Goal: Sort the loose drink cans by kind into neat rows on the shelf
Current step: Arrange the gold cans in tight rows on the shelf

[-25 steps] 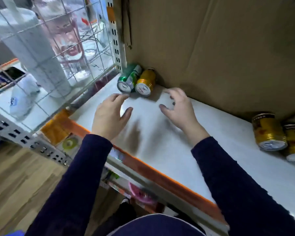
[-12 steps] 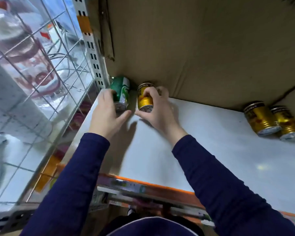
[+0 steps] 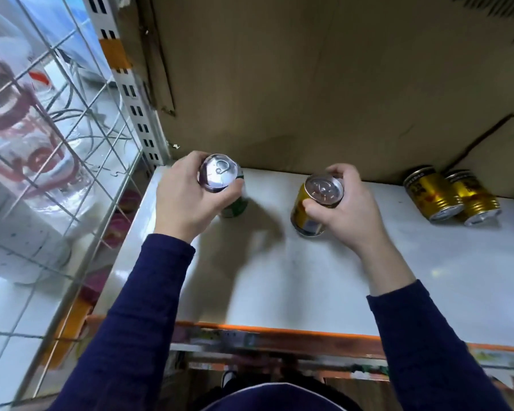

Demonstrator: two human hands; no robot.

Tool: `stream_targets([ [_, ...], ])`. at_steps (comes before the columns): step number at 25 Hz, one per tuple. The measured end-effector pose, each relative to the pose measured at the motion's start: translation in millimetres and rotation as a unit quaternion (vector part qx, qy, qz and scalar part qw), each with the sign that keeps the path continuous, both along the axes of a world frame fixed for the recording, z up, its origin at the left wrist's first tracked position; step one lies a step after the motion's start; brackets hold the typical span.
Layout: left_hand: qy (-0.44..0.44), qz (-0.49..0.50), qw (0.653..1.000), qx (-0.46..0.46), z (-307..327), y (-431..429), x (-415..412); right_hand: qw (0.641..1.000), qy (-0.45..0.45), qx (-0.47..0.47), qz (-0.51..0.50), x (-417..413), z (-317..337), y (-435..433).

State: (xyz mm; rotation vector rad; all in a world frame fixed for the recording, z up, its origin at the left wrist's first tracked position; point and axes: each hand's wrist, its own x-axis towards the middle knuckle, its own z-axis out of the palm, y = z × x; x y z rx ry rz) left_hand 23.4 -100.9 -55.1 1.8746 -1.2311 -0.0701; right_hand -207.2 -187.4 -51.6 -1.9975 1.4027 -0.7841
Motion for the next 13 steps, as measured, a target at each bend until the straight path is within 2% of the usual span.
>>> stream_targets([
  [5,0.138,-0.036,0.989,-0.024,-12.8,-18.8,-23.5,0.996,-0.082,0.040,-0.010,-28.3,-10.7,8.3],
  [8,0.163,-0.035,0.985,-0.037,-16.7,-22.6,-41.4,0.990,-0.129,0.051,-0.015,-57.7,-11.9,13.3],
  [13,0.240,-0.110,0.963,-0.060,-9.1,-33.2,-140.1,0.980,-0.177,0.017,-0.090,-151.6,-6.9,23.7],
])
